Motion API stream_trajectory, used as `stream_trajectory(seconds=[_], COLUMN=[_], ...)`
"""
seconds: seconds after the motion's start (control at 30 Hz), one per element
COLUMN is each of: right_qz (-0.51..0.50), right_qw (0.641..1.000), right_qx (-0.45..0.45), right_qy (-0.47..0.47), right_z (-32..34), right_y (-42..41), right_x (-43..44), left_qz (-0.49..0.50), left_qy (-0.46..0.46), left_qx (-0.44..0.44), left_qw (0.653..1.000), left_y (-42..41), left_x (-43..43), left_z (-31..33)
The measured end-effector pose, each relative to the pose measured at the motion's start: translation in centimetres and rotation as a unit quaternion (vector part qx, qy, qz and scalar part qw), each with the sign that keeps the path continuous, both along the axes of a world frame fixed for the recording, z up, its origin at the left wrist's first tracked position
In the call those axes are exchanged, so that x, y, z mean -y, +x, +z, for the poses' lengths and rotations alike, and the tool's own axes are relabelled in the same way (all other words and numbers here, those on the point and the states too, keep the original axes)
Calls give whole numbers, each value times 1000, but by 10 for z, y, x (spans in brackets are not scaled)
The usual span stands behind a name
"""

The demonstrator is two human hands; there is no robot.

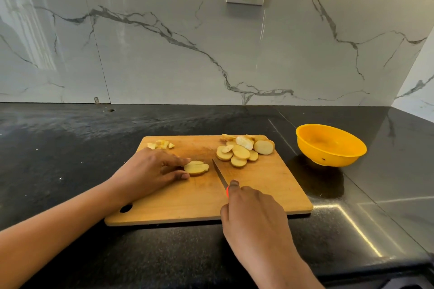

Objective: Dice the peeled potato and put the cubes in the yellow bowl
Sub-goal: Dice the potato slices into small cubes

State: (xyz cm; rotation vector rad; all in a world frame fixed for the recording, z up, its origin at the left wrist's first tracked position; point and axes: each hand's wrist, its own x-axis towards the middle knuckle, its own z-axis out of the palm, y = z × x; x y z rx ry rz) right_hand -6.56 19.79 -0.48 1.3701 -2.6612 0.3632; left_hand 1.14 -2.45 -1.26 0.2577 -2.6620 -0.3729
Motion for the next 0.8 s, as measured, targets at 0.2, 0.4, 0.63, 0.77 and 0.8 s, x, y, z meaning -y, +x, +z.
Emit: stream_trajectory(seconds=[0.2,0.4,0.63,0.77,0.8], right_qz=[9,-16,11,0,7], right_qw=[1000,1000,1000,1000,1000], right_qx=[-9,-13,-11,-16,-20], right_qy=[2,-21,-9,-20,-18], right_z=[-7,3,7,6,4], right_y=[11,-5,-5,-9,-5], right_x=[21,20,26,23,21], left_qz=[0,32,29,47,49], left_qy=[-14,-9,-1,10,12], left_qx=[-17,-15,-9,-7,-6], left_qw=[1000,999,1000,999,999], left_y=[0,0,-9,-10,-9], left_x=[-3,-1,-2,-2,-2], left_z=[0,0,2,2,2])
